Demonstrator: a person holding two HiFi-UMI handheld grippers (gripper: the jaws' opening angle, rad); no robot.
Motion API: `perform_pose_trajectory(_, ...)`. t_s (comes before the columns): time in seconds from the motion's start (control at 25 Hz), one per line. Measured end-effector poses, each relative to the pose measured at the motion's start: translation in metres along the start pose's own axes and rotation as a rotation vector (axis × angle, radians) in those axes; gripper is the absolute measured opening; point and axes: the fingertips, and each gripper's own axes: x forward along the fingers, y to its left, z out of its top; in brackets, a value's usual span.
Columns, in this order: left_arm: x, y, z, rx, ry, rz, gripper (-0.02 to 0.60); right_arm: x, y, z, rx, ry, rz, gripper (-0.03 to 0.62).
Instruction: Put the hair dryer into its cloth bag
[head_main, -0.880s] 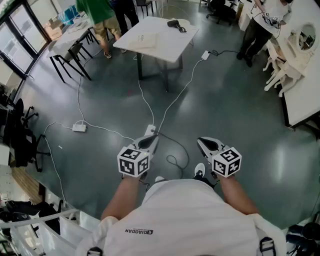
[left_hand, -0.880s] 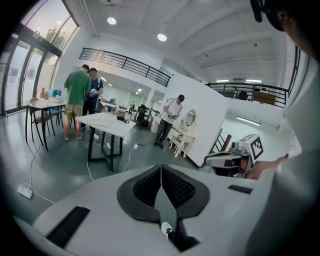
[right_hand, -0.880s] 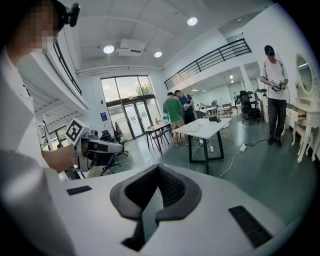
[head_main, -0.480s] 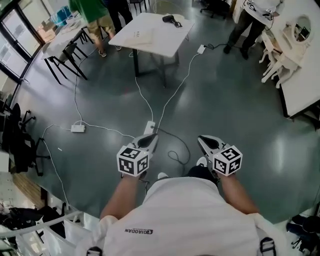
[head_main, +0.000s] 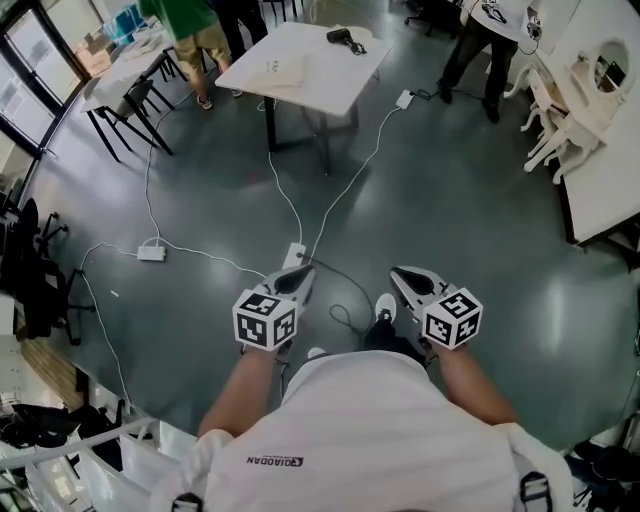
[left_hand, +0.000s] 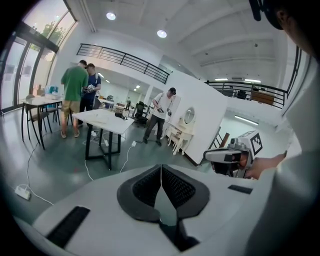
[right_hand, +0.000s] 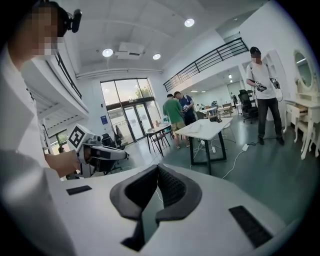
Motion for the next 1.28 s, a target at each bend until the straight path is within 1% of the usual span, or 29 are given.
perform_pose_trajectory(0.12,0.018,0.003,0.011,-0.013,0.002,0.033,0.034,0.010,-0.025,0.015,-0.006,-0.005,0.029,0.021)
perform_pose_trajectory(0.32,0.064,0.013,0.045,-0.026,-0.010,0.098,0.034,0.024,-0.086,0.046,-0.025,-0.028,0.062,0.021)
perform_pose_trajectory(0.56,0.140,-0.002,0.089,-0.016,-0.035,0.098,0.034,0.029,-0.168,0.075,-0.031,-0.041,0.074,0.021)
perform_pose_trajectory(0.72,0.184,-0.013,0.108,-0.021,-0.029,0.121,0.034,0.022,-0.212,0.088,-0.041,-0.032,0.101,0.021)
perform_pose_trajectory(0.88,0.216,-0.020,0.122,-0.027,-0.024,0.147,0.034,0.014,-0.252,0.093,-0.038,-0.014,0.110,0.021)
perform_pose_trajectory(1.0,0.231,-0.028,0.125,-0.016,-0.013,0.147,0.034,0.008,-0.273,0.090,-0.019,-0.006,0.102,0.021)
perform_pose_trajectory(1.12,0.240,-0.029,0.124,-0.010,0.010,0.154,0.034,0.005,-0.281,0.091,-0.011,-0.013,0.104,0.021)
perform_pose_trajectory(1.28,0.253,-0.024,0.132,-0.005,0.018,0.158,0.034,0.006,-0.292,0.090,-0.006,-0.010,0.102,0.021)
